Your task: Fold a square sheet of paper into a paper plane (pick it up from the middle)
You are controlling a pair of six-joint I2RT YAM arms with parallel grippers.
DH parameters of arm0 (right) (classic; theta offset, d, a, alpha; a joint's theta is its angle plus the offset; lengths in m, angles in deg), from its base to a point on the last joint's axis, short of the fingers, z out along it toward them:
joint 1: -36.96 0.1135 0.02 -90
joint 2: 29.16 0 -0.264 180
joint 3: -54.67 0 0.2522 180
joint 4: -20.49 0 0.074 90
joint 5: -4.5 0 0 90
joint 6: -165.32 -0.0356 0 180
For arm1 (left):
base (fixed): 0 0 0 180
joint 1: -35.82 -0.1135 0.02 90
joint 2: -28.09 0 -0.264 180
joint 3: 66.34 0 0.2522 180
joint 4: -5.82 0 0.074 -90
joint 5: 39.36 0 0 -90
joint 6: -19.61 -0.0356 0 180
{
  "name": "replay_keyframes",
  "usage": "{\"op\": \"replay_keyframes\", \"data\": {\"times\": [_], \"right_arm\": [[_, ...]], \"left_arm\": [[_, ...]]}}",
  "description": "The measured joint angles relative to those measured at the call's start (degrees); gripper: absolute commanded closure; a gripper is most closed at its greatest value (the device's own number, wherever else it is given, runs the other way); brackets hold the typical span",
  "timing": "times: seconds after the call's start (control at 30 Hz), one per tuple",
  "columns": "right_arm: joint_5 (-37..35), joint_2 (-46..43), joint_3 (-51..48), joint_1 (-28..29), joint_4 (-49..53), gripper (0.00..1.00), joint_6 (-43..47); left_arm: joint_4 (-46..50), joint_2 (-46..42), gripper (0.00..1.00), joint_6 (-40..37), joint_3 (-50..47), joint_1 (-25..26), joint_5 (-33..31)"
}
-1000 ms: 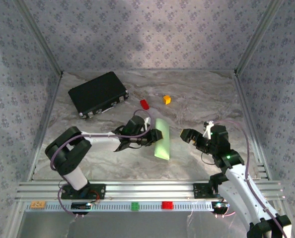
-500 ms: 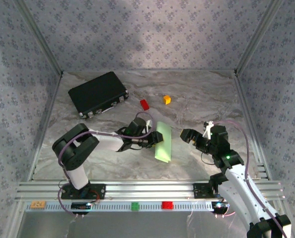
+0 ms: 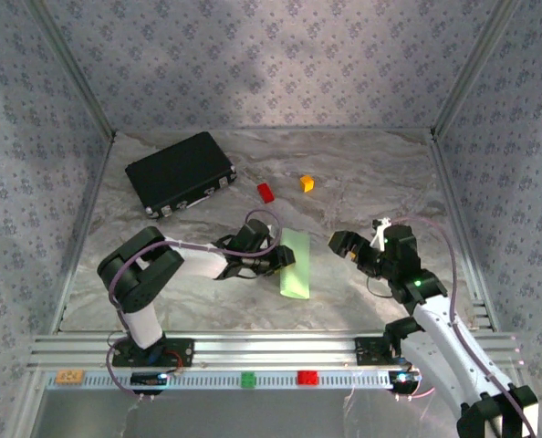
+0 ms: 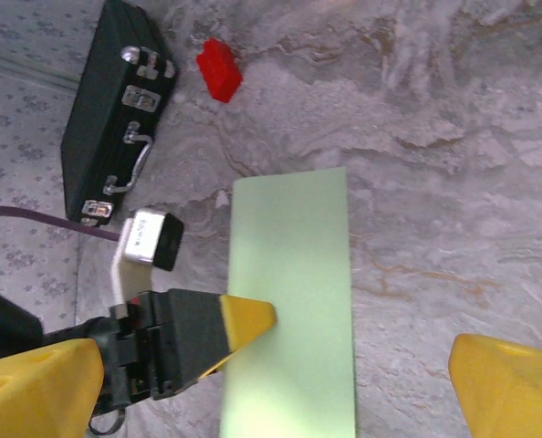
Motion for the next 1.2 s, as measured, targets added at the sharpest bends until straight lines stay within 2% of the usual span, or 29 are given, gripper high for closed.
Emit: {"op": "replay_keyframes", "data": {"times": [0.43, 0.67, 0.83, 1.2], "right_arm": [[-0.2, 4.4, 0.0, 0.8, -0.3, 0.01, -0.4], [0.3, 6.4, 0.0, 1.0, -0.3, 0.01, -0.2], [0.7, 6.5, 0.0, 1.2, -0.3, 0.01, 0.0], [0.7, 7.2, 0.0, 1.2, -0.4, 0.01, 0.0]], "left_arm": [[3.3, -0.1, 0.54, -1.8, 1.5, 0.6, -1.3], [8.7, -0.6, 0.40, -4.9, 4.3, 1.9, -4.1], [13.8, -1.2, 0.37, -7.3, 6.1, 2.3, -6.3], [23.5, -2.3, 0.46, -12.0, 9.3, 2.3, -10.8]]}}
